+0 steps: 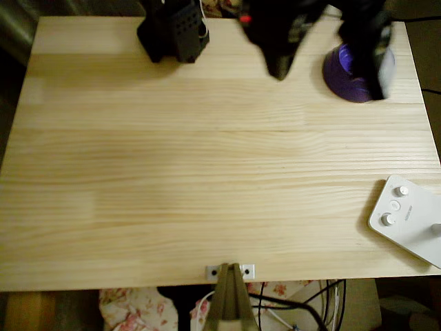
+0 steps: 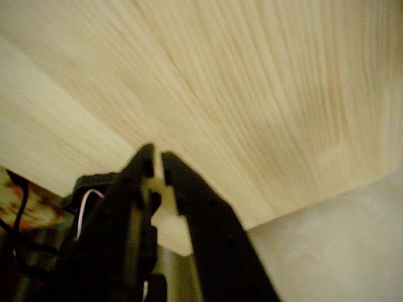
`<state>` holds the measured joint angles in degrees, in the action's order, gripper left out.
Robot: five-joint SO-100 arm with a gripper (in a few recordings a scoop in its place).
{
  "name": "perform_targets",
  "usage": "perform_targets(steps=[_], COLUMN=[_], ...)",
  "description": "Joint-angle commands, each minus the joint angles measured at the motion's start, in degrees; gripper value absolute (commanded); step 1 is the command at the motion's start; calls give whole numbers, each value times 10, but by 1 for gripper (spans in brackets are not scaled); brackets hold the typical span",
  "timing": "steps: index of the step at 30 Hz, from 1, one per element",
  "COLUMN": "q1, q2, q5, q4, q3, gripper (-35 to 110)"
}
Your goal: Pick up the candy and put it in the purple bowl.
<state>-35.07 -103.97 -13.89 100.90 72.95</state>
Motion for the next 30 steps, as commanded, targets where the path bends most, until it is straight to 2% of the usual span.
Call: perform_targets(steps=[1, 12, 17, 22, 30], q1=[69, 287, 391, 469, 487], q2=[-96, -234, -301, -395, -533], q5=[-10, -11, -16, -25, 106], q4=[6, -98, -188, -300, -330], q3=[24, 206, 310, 484, 669], gripper=[0, 0, 0, 0, 0])
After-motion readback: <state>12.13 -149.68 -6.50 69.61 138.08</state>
